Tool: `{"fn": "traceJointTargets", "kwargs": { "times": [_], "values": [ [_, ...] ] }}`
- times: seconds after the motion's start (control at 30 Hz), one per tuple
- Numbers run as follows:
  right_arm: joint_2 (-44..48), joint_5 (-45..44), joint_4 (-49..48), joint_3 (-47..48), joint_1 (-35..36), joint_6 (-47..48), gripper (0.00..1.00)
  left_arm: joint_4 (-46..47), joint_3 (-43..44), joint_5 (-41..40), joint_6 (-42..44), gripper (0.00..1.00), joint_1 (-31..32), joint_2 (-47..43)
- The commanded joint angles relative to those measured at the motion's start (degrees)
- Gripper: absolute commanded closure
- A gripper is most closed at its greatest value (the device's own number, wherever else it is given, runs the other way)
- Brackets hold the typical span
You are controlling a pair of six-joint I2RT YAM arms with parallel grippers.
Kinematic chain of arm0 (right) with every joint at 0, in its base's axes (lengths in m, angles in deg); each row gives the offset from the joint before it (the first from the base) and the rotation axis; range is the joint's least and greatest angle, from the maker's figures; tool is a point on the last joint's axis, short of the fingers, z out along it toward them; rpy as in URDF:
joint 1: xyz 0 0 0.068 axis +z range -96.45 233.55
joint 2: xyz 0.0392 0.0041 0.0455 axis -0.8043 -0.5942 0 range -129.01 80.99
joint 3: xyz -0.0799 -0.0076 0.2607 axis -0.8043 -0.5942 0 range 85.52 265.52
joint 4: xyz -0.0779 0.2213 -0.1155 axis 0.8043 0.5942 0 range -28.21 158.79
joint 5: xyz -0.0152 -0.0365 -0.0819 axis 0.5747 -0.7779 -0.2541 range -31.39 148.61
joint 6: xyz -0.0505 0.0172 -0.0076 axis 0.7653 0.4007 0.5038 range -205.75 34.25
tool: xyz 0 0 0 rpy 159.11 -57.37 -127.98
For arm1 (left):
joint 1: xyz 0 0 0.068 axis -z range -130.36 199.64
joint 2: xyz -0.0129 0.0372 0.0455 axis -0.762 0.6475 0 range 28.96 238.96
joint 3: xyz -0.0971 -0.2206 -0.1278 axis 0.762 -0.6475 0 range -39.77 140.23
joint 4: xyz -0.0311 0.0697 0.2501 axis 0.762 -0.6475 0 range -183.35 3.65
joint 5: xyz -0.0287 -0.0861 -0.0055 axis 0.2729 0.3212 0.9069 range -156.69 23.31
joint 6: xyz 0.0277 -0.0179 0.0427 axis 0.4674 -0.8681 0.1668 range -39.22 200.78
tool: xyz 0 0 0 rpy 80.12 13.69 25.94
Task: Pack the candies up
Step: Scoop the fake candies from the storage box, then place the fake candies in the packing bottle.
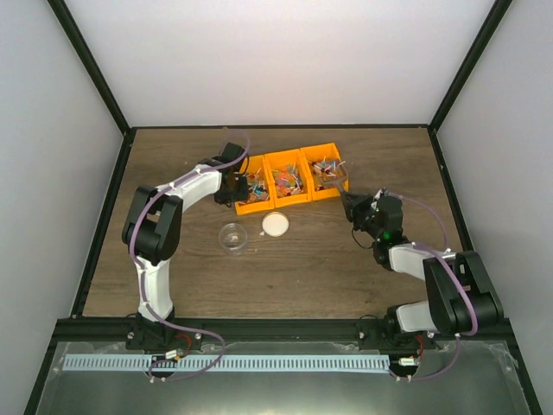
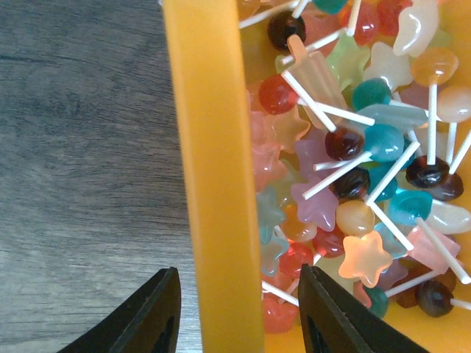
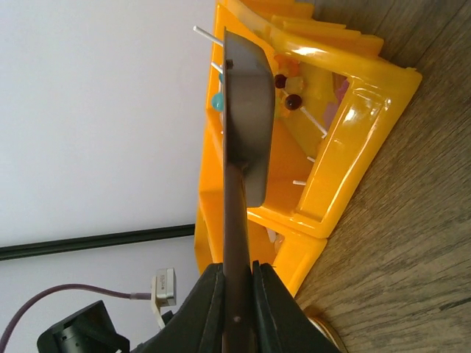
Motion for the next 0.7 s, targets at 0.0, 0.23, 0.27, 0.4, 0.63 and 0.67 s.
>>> {"fn": "traceJointTargets", "kwargs": {
  "times": [0.0,0.23,0.27,0.4,0.63,0.67],
  "values": [
    [3.0,0.8,-1.3,-1.0,-1.0,1.9,0.99,-0.8,1.9,0.8,0.1,0.51,-0.2,-1.5],
    [7.7,1.4,0.4,-1.8,-1.6,2.8,0.99,-0.2,0.8,-0.1,-0.4,0.46,-0.1,-4.9],
    [8.6,1.5,1.0,-1.8,-1.6,3.0,0.99,-0.1,0.4,-0.5,-0.4,0.45,-0.2,-5.5],
    [12.0,3.7,4.0,-1.3,-1.7,4.6,0.99,0.4,-0.8,-1.7,0.0,0.43,-0.2,-7.9],
    [15.5,15.8,-0.7,-3.5,-1.5,4.2,0.99,-0.6,-3.6,-1.7,1.8,0.41,-1.6,-11.7],
    [16.0,16.5,-1.2,-4.4,-1.0,3.6,0.99,-0.4,-4.5,-1.4,1.8,0.41,-2.1,-12.7]
  ]
}}
